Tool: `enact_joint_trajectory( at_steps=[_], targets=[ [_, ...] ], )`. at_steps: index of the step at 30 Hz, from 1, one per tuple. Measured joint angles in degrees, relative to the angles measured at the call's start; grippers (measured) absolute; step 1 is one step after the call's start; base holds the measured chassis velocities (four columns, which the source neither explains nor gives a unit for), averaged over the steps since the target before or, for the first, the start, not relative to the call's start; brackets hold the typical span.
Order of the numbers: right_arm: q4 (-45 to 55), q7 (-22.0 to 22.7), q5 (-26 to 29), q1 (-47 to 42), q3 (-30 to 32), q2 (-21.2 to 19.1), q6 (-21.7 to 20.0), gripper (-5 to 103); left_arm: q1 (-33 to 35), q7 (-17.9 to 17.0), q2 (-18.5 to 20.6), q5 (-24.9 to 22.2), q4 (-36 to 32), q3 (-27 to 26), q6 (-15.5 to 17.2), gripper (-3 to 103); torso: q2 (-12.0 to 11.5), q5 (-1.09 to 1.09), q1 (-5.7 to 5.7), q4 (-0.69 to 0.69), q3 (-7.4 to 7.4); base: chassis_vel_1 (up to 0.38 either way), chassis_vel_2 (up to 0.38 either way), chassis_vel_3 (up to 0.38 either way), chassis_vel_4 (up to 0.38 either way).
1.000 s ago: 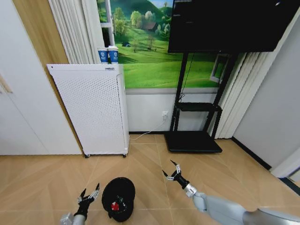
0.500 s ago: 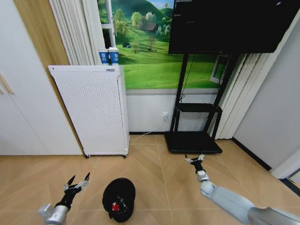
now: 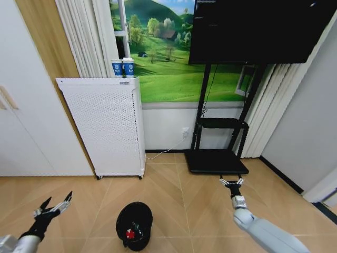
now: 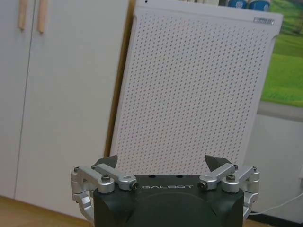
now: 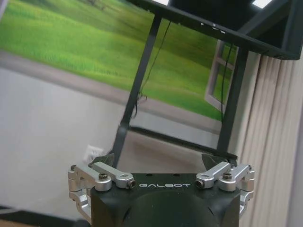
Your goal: Pick up the trash bin and place the garbage on the floor into it.
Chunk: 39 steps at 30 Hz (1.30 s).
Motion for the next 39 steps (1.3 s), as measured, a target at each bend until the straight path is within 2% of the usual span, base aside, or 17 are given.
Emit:
enact_joint_trajectory(
  at_steps=[1, 2, 4, 5, 8, 11, 13, 14, 18, 20, 25, 27, 39],
  targets=[
    [2.77, -0.69, 2.22, 0.81, -0.39, -1.59, -0.20, 100, 0.04, -0.39, 0.61, -0.82, -1.49, -0.81, 0.46, 100, 0.33, 0.00, 0.12, 0.00, 0.25, 0.000, 0.000, 0.000, 0.000],
    [2.77, -0.69, 2.22, 0.81, -0.39, -1.59, -0.20, 100, 0.04, -0.39, 0.61, -0.82, -1.49, -0.81, 0.46, 100, 0.33, 0.00, 0.12, 0.00, 0.25, 0.000, 0.000, 0.000, 0.000],
    [8.33, -2.02, 7.21, 2.59, -1.37, -4.30, -1.08, 100, 0.20, -0.54, 2.04, -2.25, -4.86, -2.62, 1.70, 100, 1.02, -0.03, 0.37, 0.01, 0.70, 0.000, 0.000, 0.000, 0.000],
    [8.33, -2.02, 7.21, 2.59, -1.37, -4.30, -1.08, 100, 0.20, -0.54, 2.04, -2.25, -4.86, -2.62, 1.70, 100, 1.02, -0.03, 0.37, 0.01, 0.70, 0.000, 0.000, 0.000, 0.000],
    [15.79, -5.92, 12.21, 4.54, -4.72, -8.94, -2.18, 100, 0.99, 2.02, 4.72, -1.83, -9.67, -5.66, 3.01, 100, 2.05, -0.02, 0.74, 0.02, 1.35, 0.000, 0.000, 0.000, 0.000],
    [17.03, -6.60, 11.75, 4.90, -5.79, -9.68, -2.19, 100, 1.30, 2.55, 5.24, -1.86, -11.34, -6.15, 3.56, 100, 2.34, -0.02, 0.84, 0.01, 1.54, 0.000, 0.000, 0.000, 0.000],
    [20.36, -8.20, 10.88, 6.19, -9.69, -11.89, -2.33, 100, 1.78, 3.63, 6.26, -1.44, -15.05, -6.53, 4.70, 100, 3.14, 0.05, 1.14, 0.00, 2.05, 0.000, 0.000, 0.000, 0.000],
    [21.39, -8.73, 10.87, 7.05, -11.61, -12.90, -2.41, 100, 1.75, 3.93, 6.58, -1.04, -15.80, -6.36, 5.01, 100, 3.49, 0.00, 1.27, 0.00, 2.25, 0.000, 0.000, 0.000, 0.000],
    [23.00, -9.93, 10.84, 9.01, -15.68, -15.42, -2.10, 100, 1.06, 4.85, 6.95, -0.39, -15.69, -5.27, 5.35, 100, 4.16, 0.00, 1.54, 0.02, 2.65, 0.000, 0.000, 0.000, 0.000],
    [25.25, -10.93, 10.88, 9.13, -16.84, -18.24, -1.86, 100, -0.64, 5.36, 7.07, -0.13, -14.18, -3.21, 5.42, 100, 4.89, -0.01, 1.85, 0.01, 3.09, 0.000, 0.000, 0.000, 0.000],
    [29.46, -10.01, 10.48, 6.87, -15.73, -20.75, -2.11, 100, -2.80, 5.53, 6.54, 1.11, -12.46, -0.23, 5.41, 100, 5.79, -0.02, 2.18, -0.01, 3.65, 0.000, 0.000, 0.000, 0.000],
    [31.84, -7.56, 8.84, 3.97, -14.34, -21.10, -2.58, 100, -4.44, 5.55, 5.17, 1.70, -11.64, 2.45, 5.36, 100, 6.60, 0.00, 2.45, 0.00, 4.17, 0.000, 0.000, 0.000, 0.000],
    [30.84, -4.65, 3.98, -1.73, -11.12, -21.85, -3.00, 100, -8.09, 5.99, 2.09, 5.56, -10.55, 8.30, 5.06, 100, 9.17, 0.01, 3.45, 0.00, 5.77, 0.000, 0.000, 0.000, 0.000]
  ],
)
